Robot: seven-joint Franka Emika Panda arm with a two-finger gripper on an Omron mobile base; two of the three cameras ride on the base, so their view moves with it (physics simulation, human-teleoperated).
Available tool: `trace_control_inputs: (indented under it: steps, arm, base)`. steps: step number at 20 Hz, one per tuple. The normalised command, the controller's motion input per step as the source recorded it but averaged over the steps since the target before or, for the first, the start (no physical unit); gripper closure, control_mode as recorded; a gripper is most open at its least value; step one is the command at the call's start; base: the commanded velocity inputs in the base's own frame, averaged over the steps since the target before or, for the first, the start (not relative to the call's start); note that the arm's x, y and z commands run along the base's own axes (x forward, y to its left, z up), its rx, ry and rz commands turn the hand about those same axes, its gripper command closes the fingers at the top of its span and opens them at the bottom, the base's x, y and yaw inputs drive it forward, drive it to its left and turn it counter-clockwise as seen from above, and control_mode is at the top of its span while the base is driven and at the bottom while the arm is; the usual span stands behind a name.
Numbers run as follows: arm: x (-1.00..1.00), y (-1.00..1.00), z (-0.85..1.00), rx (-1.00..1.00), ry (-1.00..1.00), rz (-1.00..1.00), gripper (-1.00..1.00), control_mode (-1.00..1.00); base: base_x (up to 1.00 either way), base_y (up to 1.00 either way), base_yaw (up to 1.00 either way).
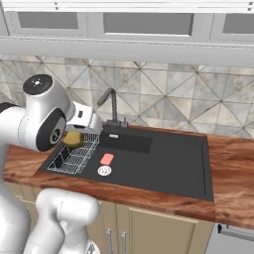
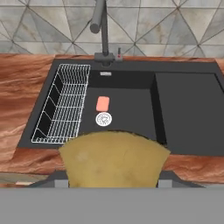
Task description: Pick up the bar soap and sponge from the sink, and place them back in the cabinet, and close the cabinet doors.
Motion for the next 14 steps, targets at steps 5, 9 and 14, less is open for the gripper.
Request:
trace_control_inputs:
  steps: [5,9,14]
  arm:
    - [0.00,0.00,0.00,0.00,0.00,0.00,1.00,1.00]
    - [0.00,0.00,0.00,0.00,0.00,0.00,1.00,1.00]
    - [0.00,0.00,0.00,0.00,0.00,0.00,1.00,1.00]
  base:
    - [-0.68,0.00,0.29]
    - [-0.39,0.11,0.36]
    - [-0.13,0.17,0.41]
